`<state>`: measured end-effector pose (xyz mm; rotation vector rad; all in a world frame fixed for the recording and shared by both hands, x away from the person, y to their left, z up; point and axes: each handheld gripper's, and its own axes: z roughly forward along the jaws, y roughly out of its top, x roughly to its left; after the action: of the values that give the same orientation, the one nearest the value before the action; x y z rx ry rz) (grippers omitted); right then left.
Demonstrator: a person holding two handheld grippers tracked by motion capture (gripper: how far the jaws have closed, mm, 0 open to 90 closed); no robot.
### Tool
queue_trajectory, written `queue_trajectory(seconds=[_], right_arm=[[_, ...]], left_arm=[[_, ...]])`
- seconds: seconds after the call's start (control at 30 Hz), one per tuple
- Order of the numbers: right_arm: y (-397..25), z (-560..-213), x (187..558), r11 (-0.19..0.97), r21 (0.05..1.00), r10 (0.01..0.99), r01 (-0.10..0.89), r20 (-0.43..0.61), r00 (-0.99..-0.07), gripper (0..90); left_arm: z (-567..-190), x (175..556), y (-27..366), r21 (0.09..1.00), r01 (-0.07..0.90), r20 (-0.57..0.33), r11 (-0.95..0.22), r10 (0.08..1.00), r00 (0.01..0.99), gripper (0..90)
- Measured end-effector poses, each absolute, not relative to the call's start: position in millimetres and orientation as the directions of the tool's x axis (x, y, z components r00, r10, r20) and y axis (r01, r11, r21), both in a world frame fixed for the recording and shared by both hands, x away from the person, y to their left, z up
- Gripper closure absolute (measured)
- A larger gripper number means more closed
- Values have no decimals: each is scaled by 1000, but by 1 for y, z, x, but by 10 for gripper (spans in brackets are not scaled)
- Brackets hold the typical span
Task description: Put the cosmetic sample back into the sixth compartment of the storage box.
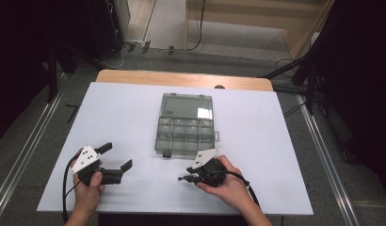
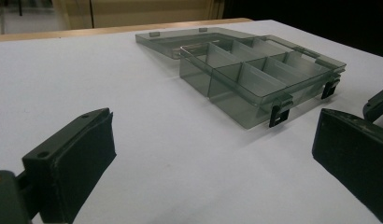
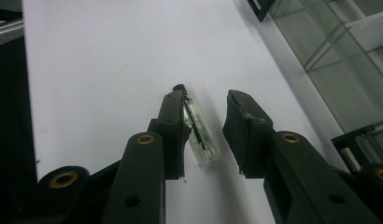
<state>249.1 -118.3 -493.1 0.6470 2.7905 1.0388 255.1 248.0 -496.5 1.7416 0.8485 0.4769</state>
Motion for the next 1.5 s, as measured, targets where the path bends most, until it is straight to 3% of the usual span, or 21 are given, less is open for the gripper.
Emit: queue_trajectory(seconds=[0.63,1.5], right_arm=[[-113,-502,245,713,624,390,320,26,-920,816],[-112,-502,243,685,640,433,347,25,-901,828]], left_arm=[[-496,255,248,939,303,-89,-162,738,669,0],[-496,255,248,939,305,-92,-157,741,665,0]])
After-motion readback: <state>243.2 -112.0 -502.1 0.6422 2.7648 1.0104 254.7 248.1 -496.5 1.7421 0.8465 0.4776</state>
